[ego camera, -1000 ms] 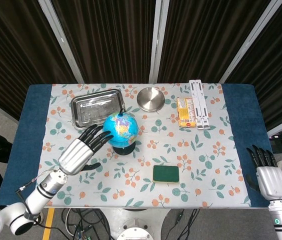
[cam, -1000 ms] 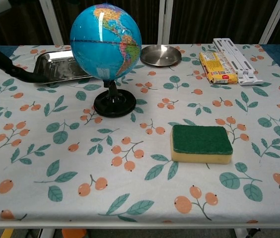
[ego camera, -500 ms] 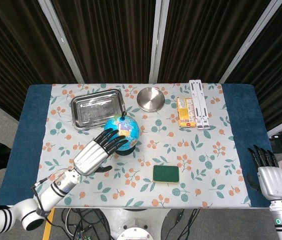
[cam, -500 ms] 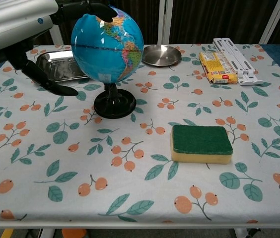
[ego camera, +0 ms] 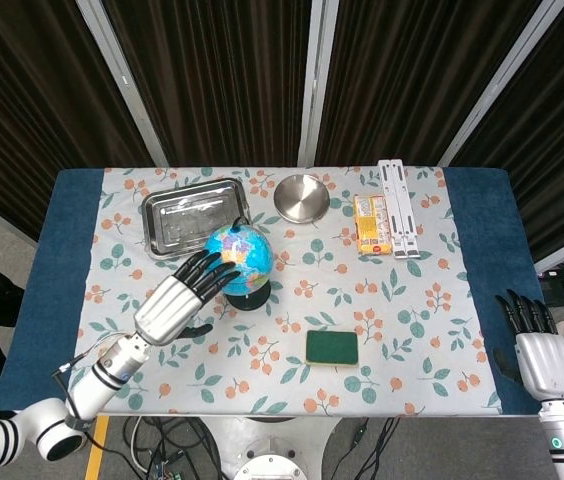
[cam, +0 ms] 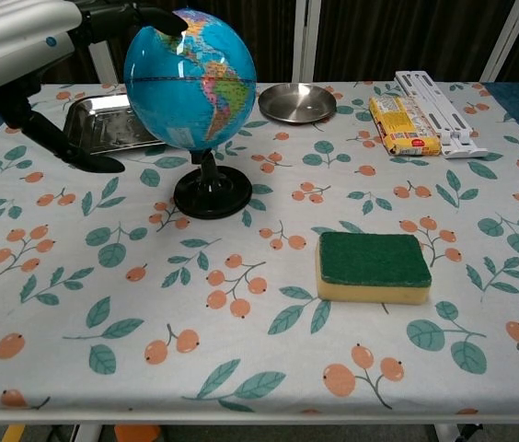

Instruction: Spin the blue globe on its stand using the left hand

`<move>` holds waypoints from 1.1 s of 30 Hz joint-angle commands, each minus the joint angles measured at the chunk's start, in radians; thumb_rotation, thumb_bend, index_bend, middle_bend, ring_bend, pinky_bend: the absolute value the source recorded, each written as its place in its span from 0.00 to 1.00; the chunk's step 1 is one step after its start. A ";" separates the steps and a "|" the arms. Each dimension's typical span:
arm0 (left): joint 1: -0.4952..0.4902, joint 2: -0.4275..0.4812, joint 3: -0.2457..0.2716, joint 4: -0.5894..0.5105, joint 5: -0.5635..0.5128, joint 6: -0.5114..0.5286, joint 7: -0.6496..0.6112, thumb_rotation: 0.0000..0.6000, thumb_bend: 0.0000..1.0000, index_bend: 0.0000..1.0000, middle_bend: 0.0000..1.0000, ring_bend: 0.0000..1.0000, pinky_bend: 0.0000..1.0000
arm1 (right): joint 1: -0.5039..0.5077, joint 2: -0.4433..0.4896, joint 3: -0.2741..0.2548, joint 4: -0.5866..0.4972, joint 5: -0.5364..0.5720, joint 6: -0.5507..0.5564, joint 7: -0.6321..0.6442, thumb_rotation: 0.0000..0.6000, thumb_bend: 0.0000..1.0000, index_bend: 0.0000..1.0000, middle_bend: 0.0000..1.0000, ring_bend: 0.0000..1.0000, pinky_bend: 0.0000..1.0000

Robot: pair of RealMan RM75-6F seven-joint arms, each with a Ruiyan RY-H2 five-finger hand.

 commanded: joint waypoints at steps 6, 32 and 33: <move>0.038 0.035 0.011 0.012 -0.033 0.026 -0.006 1.00 0.02 0.09 0.11 0.01 0.09 | 0.001 0.001 0.000 -0.005 0.001 -0.001 -0.007 1.00 0.29 0.00 0.00 0.00 0.00; 0.349 0.188 0.112 0.124 -0.147 0.256 -0.103 1.00 0.02 0.09 0.11 0.01 0.09 | 0.005 0.005 0.000 -0.040 -0.010 0.003 -0.033 1.00 0.29 0.00 0.00 0.00 0.00; 0.364 0.193 0.116 0.133 -0.154 0.265 -0.108 1.00 0.02 0.09 0.11 0.01 0.09 | 0.006 0.005 -0.001 -0.041 -0.011 0.003 -0.035 1.00 0.29 0.00 0.00 0.00 0.00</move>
